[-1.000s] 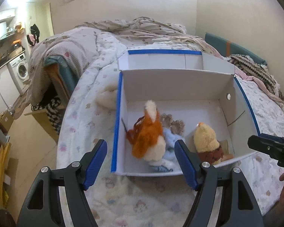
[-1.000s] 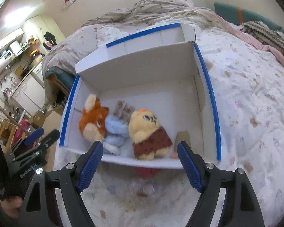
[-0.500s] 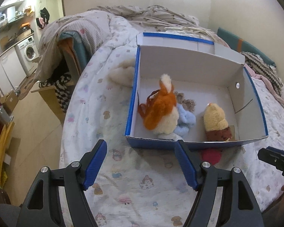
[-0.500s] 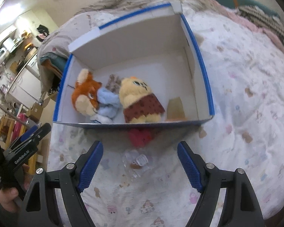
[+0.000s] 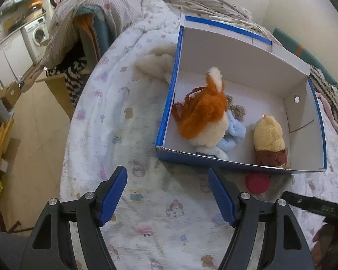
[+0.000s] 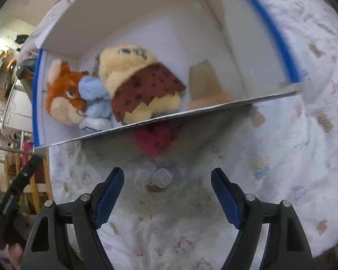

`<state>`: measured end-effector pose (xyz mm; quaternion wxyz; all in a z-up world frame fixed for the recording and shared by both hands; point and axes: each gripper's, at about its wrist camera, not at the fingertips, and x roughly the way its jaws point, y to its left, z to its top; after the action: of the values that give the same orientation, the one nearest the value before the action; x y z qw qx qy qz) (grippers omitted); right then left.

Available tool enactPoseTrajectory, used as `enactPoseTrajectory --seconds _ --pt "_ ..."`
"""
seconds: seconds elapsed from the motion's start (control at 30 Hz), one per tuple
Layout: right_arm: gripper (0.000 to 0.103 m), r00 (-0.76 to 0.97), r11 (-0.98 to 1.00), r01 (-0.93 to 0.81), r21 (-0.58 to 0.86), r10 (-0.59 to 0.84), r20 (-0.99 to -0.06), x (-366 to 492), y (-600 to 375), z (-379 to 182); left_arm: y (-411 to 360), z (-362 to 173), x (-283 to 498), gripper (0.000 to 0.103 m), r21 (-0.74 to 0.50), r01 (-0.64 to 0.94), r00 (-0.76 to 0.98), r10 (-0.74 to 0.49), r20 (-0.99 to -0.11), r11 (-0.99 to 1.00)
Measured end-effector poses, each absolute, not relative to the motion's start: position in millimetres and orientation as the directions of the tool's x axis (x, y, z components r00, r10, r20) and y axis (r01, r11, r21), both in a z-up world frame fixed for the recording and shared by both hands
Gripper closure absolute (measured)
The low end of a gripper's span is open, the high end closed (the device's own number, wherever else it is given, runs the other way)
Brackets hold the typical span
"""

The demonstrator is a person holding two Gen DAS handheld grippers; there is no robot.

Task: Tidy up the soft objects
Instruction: 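Reach down and grasp the clear plastic bag with the right tool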

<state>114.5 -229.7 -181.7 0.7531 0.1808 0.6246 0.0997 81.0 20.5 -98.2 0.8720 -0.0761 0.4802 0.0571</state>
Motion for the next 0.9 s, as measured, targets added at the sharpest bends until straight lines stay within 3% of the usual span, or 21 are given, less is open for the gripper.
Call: enactPoseTrajectory --seconds 0.27,0.3,0.4,0.57,0.6,0.9 --pt "0.018 0.060 0.957 -0.049 0.287 0.289 -0.955 124.2 -176.7 -225.2 15.0 -101.3 85.2 0.031 -0.081 -0.153 0.515 0.009 -0.857 0.985" --pt "0.022 0.061 0.960 -0.072 0.269 0.274 -0.960 122.1 -171.7 -226.0 14.3 -101.4 85.0 0.031 -0.080 -0.150 0.515 0.009 -0.857 0.985" --pt "0.050 0.052 0.967 -0.126 0.223 0.231 -0.972 115.5 -163.0 -228.7 14.5 -101.1 84.5 0.031 -0.075 -0.149 0.516 0.013 -0.857 0.986" --pt "0.061 0.054 0.964 -0.174 0.202 0.214 -0.975 103.4 -160.2 -226.7 18.4 -103.0 84.5 0.031 -0.100 -0.163 0.504 -0.004 -0.864 0.982" --pt "0.073 0.061 0.962 -0.187 0.200 0.214 -0.975 100.4 -159.5 -224.5 18.3 -103.3 84.9 0.031 -0.104 -0.162 0.502 -0.009 -0.865 0.981" --pt "0.075 0.201 0.946 -0.185 0.266 0.302 -0.932 64.3 -183.2 -164.2 6.9 -106.7 80.8 0.032 -0.084 -0.119 0.495 -0.014 -0.869 0.989"
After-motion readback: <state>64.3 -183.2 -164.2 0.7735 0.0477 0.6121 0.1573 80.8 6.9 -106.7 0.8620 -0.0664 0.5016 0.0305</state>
